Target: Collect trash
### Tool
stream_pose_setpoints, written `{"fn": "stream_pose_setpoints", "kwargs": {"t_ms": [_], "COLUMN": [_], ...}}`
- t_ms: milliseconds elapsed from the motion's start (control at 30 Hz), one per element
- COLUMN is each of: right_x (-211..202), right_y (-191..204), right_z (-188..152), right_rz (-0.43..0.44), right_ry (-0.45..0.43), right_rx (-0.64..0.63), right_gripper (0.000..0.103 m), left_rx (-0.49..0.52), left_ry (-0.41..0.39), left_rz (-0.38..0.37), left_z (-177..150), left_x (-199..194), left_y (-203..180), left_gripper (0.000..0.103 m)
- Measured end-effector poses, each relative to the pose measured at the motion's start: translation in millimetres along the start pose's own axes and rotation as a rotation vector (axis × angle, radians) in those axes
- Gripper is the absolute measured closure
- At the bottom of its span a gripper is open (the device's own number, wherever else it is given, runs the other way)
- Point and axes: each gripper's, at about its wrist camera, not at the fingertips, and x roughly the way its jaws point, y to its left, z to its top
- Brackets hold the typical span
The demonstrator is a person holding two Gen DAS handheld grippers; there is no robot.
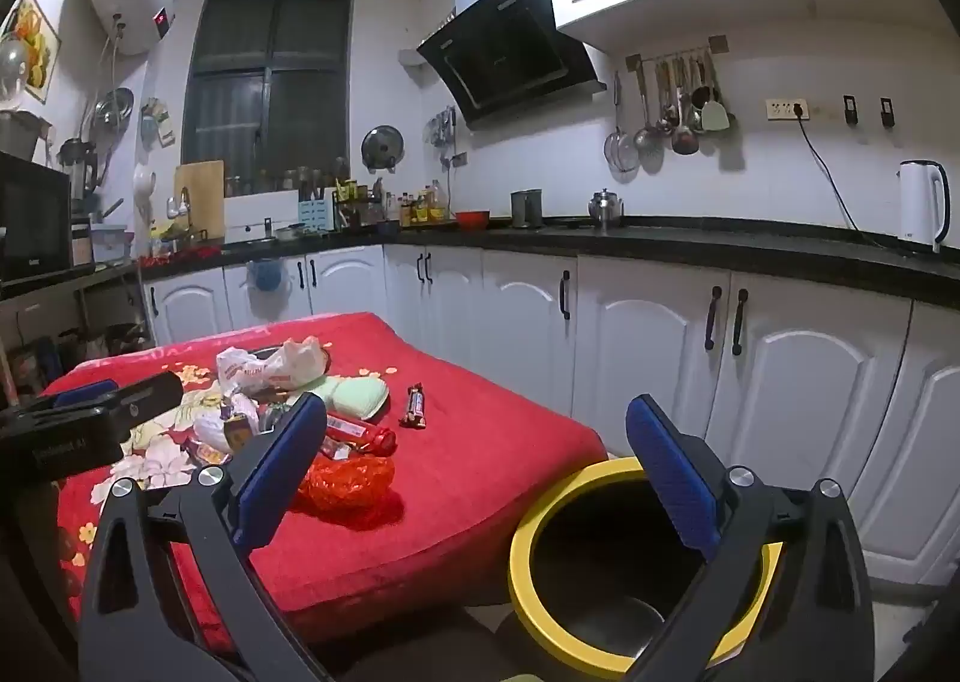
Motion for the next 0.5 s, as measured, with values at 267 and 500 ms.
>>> {"fn": "stream_pose_setpoints", "kwargs": {"t_ms": [267,500], "right_x": [0.8,-0.3], "right_y": [1.3,1.7], "right_z": [-1.0,-0.6], "right_rz": [0.000,-0.003], "right_ry": [0.012,0.010], "right_rx": [-0.004,-0.006], "right_gripper": [0.006,0.006], "left_rx": [-0.001,0.012], "left_ry": [0.003,-0.002], "left_rz": [-0.002,-0.009], "left_z": [0.1,0.6], "left_x": [0.0,-2.1], "left_y": [0.1,-5.9], "left_gripper": [0.011,0.011]}}
